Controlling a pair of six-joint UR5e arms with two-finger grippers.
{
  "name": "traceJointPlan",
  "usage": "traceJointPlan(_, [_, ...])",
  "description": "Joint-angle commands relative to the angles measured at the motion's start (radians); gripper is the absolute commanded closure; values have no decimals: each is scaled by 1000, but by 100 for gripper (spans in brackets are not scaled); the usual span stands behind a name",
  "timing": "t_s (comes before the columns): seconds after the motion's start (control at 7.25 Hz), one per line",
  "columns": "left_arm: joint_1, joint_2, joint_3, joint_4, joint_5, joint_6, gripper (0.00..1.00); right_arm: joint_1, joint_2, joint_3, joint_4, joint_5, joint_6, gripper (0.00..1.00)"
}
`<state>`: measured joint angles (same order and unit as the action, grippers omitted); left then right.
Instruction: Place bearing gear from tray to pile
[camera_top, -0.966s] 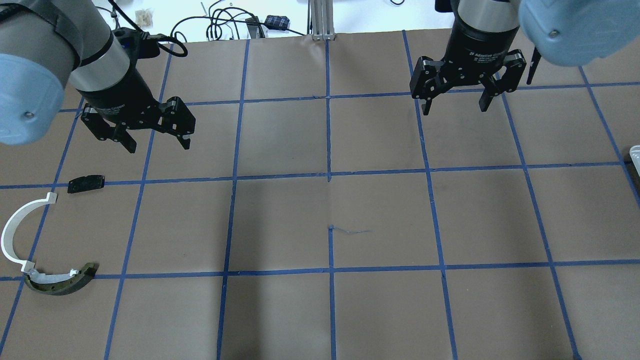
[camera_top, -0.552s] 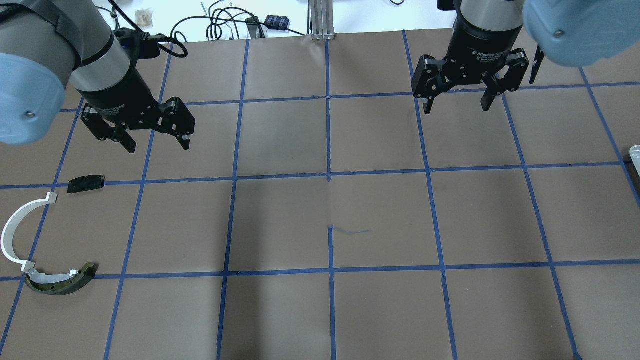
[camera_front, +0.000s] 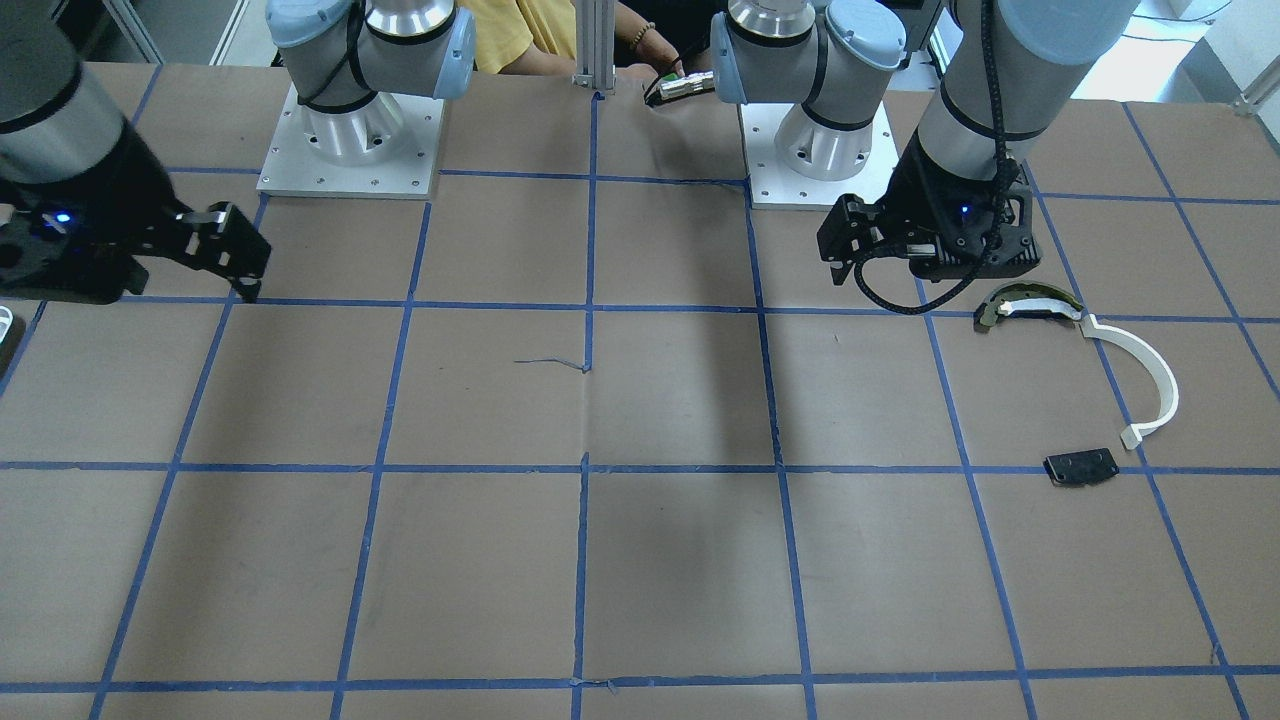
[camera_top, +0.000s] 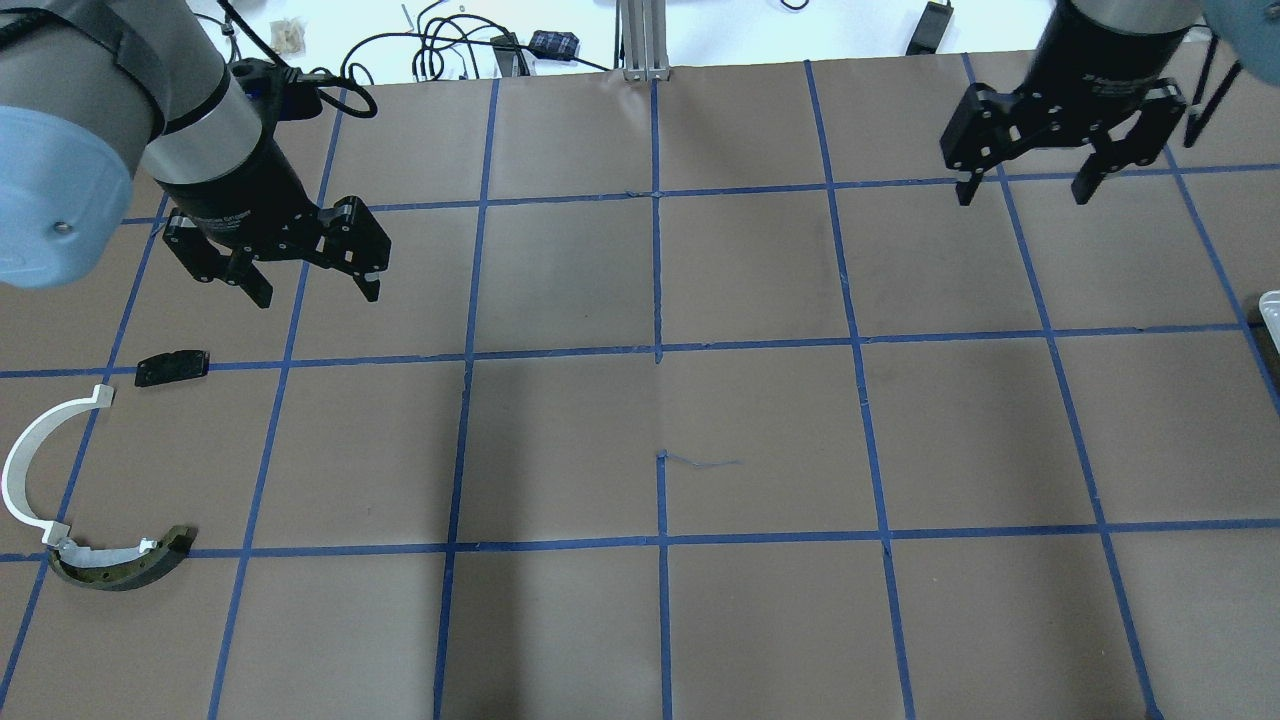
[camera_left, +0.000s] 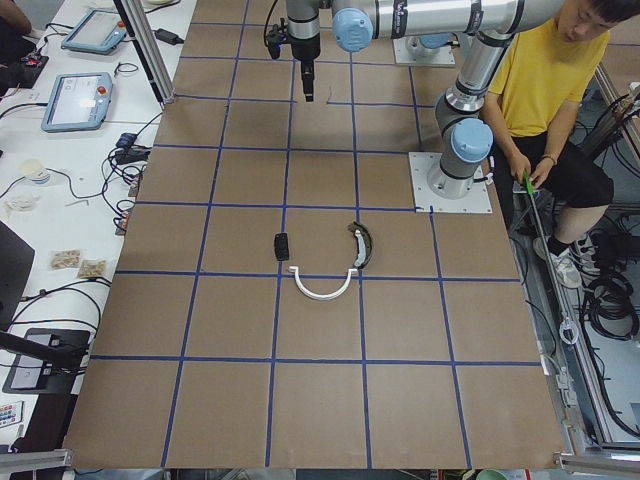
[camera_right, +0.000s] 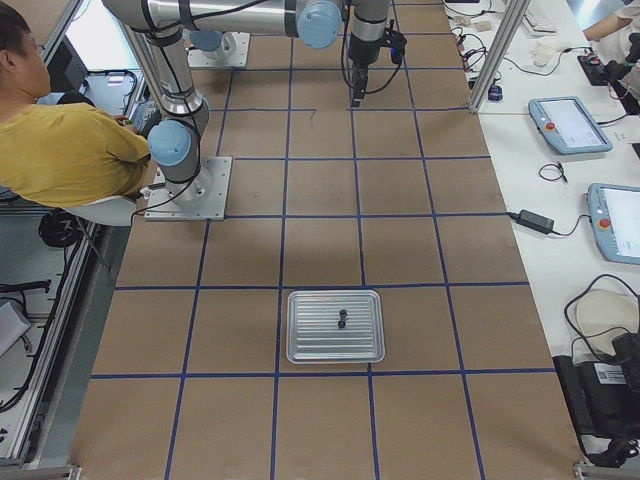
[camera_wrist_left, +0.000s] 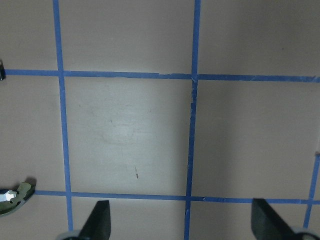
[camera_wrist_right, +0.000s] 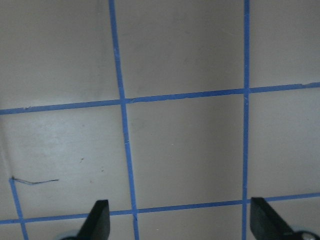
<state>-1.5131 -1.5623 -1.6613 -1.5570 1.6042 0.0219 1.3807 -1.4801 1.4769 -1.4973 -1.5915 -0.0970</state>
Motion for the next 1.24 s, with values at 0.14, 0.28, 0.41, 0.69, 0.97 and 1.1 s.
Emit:
traceJointPlan(0.14, [2,4,0,0,3,1,0,-239,119,6,-143,-45,-85,0])
traceJointPlan(0.28, [2,5,0,-2,3,1,0,-320,165,6,-165,-59,-178,0])
traceJointPlan(0.41, [2,8,0,0,5,1,0,-415,232,0,-175,-61,-244,0])
traceJointPlan(0.69, [5,5,3,2,5,1,0,-569,315,6,-338,-51,-521,0])
traceJointPlan(0.97, [5,5,2,0,6,3,0,-655,426,11,-473,-47,-757,0])
traceJointPlan(1.1, [5,5,2,0,25,3,0,-663,455,11,-497,-48,-762,0])
